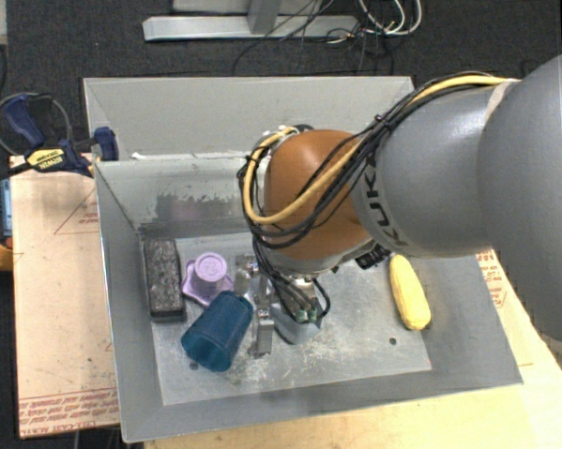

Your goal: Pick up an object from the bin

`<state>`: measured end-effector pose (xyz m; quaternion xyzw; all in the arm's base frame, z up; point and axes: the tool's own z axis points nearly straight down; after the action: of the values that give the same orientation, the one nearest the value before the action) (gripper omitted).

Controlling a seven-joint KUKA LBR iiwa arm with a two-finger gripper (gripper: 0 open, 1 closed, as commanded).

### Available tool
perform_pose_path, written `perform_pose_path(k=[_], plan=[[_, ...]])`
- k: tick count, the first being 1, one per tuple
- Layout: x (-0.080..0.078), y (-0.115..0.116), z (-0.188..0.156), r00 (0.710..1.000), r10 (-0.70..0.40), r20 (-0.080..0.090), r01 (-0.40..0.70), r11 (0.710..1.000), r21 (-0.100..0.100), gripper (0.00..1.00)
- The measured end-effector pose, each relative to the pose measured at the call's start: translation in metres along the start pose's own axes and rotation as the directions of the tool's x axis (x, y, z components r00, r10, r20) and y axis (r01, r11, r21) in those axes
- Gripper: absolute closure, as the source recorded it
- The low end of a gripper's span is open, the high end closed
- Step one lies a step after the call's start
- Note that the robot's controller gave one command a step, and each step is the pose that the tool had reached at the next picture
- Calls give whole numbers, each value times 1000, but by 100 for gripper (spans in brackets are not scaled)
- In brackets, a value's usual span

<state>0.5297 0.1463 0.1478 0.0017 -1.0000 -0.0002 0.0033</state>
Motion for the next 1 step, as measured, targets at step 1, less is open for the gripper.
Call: perform_pose_path(k=[1], plan=[[-2,-1,-3,1000,4,7,-4,1000,-1,0]])
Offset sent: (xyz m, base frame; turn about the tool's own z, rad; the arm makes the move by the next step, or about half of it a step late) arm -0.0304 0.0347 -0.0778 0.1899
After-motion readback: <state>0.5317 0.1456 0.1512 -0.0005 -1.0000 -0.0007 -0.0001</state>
